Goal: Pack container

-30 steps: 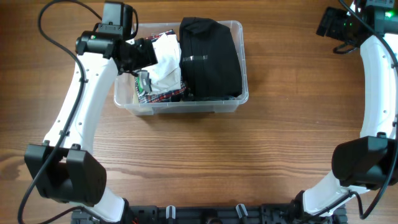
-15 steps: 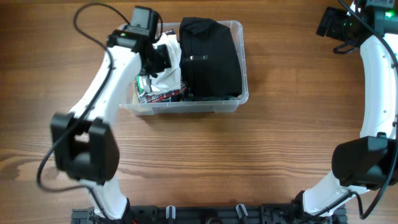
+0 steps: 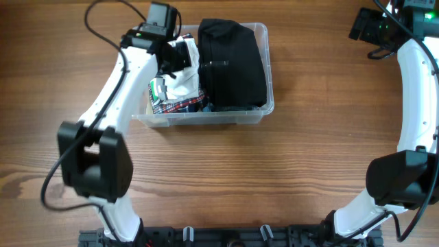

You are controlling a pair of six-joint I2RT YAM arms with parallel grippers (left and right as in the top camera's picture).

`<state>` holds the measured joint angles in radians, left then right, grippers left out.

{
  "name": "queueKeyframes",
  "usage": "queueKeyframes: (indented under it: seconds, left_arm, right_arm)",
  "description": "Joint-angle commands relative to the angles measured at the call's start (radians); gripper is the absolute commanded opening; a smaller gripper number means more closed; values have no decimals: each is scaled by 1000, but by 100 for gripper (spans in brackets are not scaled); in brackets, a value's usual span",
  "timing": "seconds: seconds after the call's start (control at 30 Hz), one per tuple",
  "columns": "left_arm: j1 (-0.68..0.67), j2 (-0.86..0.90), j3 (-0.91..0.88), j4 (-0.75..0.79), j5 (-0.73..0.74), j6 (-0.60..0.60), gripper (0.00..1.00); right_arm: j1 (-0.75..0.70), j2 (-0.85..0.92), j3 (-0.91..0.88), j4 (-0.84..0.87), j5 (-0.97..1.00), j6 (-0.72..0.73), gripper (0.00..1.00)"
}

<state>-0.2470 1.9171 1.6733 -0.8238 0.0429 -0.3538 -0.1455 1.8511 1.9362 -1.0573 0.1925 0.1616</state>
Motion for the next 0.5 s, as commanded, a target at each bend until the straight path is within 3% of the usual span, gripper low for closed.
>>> queueKeyframes:
  seconds: [0.0,0.3,0.47]
  left_arm:
    - [-5,-105,35,41,9,-3,4]
    - [-5,47,31,103,18,-51,8]
    - [-18,136,31,130,131,-51,13]
  right_arm:
    - [2,8,-1,2,18,-4,100]
    - [2,8,-1,2,18,-4,100]
    - [2,8,-1,2,18,-4,100]
